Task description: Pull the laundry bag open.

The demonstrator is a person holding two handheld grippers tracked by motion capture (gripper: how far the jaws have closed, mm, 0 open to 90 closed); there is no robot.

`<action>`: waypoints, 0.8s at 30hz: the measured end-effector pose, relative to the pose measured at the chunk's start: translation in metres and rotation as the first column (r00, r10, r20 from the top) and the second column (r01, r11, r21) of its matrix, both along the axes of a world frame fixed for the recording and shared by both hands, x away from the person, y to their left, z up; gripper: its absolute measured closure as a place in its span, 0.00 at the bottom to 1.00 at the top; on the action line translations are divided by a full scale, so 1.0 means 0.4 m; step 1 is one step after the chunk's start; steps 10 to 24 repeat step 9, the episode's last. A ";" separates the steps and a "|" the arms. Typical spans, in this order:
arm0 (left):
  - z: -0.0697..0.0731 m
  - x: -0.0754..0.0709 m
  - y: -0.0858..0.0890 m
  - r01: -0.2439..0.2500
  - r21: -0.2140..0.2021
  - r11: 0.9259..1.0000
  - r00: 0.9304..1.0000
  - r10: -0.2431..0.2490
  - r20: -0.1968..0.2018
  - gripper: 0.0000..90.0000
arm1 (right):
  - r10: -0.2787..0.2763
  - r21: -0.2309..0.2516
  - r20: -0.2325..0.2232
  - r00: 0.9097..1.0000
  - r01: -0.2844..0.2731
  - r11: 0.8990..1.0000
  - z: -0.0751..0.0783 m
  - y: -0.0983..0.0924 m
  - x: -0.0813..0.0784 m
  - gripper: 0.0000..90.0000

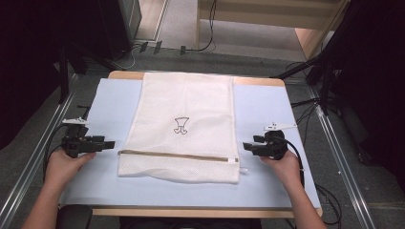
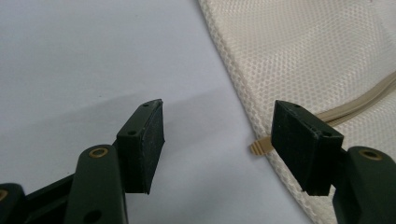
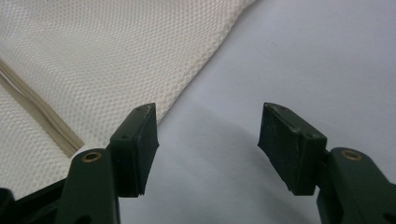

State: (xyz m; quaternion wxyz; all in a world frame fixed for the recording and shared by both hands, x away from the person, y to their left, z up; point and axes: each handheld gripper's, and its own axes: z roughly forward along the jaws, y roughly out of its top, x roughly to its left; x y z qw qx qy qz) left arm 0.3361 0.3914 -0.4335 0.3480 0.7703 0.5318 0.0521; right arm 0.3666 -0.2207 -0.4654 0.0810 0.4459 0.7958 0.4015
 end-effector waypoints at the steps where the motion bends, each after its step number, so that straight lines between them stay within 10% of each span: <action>1: 0.000 0.001 0.000 -0.002 0.001 1.000 1.000 0.002 -0.001 0.39 | 0.000 0.000 0.000 1.000 0.000 1.000 -0.001 -0.001 0.001 0.43; 24: -0.002 0.008 -0.005 -0.008 0.010 1.000 1.000 0.008 0.002 0.36 | -0.004 -0.010 -0.001 1.000 0.004 1.000 -0.006 -0.003 0.000 0.42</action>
